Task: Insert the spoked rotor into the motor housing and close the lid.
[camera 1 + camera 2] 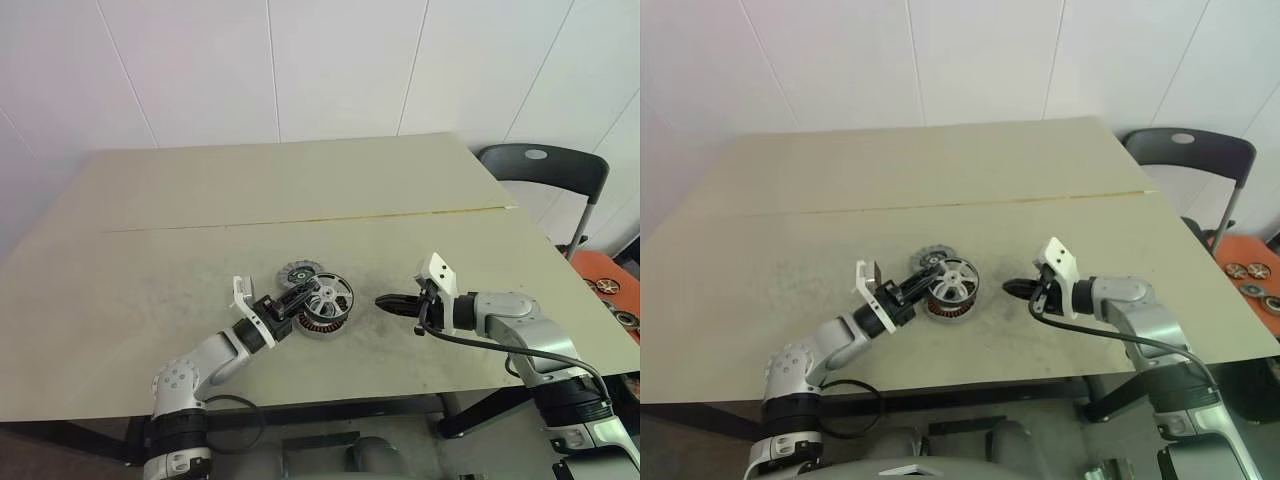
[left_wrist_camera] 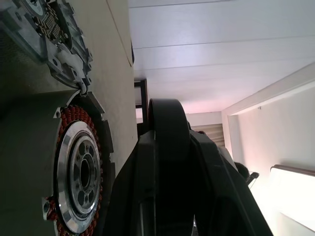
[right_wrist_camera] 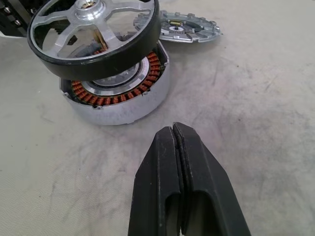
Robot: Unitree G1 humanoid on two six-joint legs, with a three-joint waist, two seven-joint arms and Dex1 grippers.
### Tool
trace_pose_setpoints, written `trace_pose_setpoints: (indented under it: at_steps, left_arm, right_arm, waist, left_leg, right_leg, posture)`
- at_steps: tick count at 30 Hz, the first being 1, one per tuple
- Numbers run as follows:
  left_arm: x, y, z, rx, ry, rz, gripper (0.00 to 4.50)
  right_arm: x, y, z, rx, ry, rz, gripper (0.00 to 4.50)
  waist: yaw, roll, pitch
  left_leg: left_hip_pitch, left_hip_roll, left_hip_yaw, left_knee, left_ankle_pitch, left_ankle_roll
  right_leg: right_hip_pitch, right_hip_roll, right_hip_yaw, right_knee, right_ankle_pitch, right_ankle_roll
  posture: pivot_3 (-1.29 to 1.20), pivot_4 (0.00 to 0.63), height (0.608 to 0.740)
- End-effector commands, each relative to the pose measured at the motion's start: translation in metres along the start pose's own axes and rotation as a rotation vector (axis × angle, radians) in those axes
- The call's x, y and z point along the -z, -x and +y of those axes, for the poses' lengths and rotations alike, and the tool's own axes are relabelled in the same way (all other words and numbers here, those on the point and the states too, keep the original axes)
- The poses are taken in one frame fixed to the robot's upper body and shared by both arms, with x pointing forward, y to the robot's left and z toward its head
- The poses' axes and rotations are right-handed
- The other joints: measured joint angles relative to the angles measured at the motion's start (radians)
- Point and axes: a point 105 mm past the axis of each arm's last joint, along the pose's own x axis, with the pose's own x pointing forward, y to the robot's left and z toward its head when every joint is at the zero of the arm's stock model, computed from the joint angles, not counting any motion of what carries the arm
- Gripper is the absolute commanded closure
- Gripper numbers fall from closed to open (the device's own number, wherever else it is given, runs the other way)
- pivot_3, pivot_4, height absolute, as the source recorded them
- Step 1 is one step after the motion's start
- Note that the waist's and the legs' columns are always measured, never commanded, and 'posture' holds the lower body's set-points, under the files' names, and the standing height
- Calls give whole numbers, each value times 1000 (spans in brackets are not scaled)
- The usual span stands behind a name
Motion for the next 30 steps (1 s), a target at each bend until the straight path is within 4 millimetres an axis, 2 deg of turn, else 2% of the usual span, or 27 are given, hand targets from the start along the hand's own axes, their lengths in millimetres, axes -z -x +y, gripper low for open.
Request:
trace_pose_setpoints:
  at_steps: [1,16,20,26,30]
  left_arm:
    - [-3,7,6,-26,16,-35,3867]
    - [-3,5,7,-41,7,-43,3867]
    - [-2,5,8,-50,3,-39,2749]
    - [-6,6,14,-122,-73,-34,787]
    - [-8,6,11,-137,-146,-11,787]
  right_arm:
    - [-8,0,-2,-1,39,-24,4500]
    - [-8,-1,-2,-6,40,-31,4500]
    - [-8,-1,-2,-3,42,-30,4500]
    - [-8,-3,-5,3,49,-24,4500]
    - [-8,-5,-5,1,51,-24,4500]
  waist:
    - [0,0,0]
    - [-1,0,0]
    - [0,0,0]
    - [5,1,-1]
    - [4,1,-1]
  left_leg:
    - [0,0,0,0,0,0]
    - [0,0,1,0,0,0]
    - [0,0,0,0,0,0]
    - [1,0,1,0,0,0]
    - [1,0,2,2,0,-1]
  right_leg:
    - [0,0,0,0,0,0]
    - [0,0,0,0,0,0]
    - [0,0,0,0,0,0]
    - [1,0,0,0,0,0]
    - [2,0,0,1,-1,-2]
  posture:
    - [0,0,740]
    - [0,0,740]
    - [0,0,740]
    - [0,0,740]
    - [0,0,740]
